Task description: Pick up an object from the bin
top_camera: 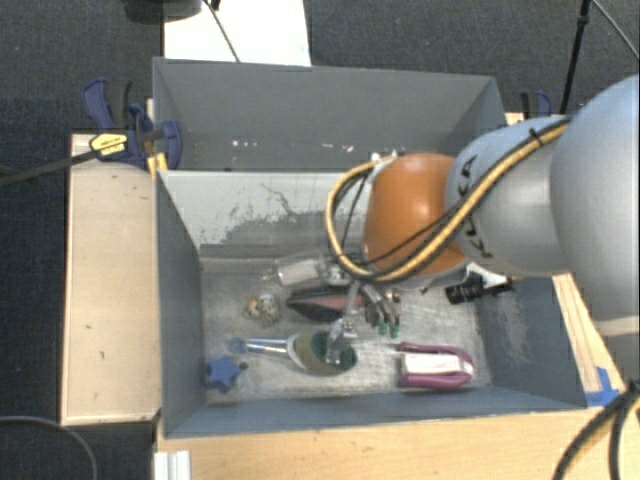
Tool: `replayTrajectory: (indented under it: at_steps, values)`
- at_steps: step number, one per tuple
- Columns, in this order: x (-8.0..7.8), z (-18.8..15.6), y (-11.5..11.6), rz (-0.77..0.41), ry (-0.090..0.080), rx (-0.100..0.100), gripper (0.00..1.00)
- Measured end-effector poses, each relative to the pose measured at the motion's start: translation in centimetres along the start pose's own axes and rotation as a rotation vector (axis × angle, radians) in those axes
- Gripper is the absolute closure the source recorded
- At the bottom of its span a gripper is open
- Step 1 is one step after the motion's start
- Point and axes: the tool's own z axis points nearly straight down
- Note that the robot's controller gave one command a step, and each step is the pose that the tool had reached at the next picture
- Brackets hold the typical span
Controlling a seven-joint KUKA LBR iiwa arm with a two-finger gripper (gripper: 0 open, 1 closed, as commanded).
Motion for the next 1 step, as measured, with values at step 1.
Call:
replayTrajectory:
  at_steps: [1]
  values:
    - [0.00, -0.38, 0.12, 0.002, 0.000, 0.000, 1.00]
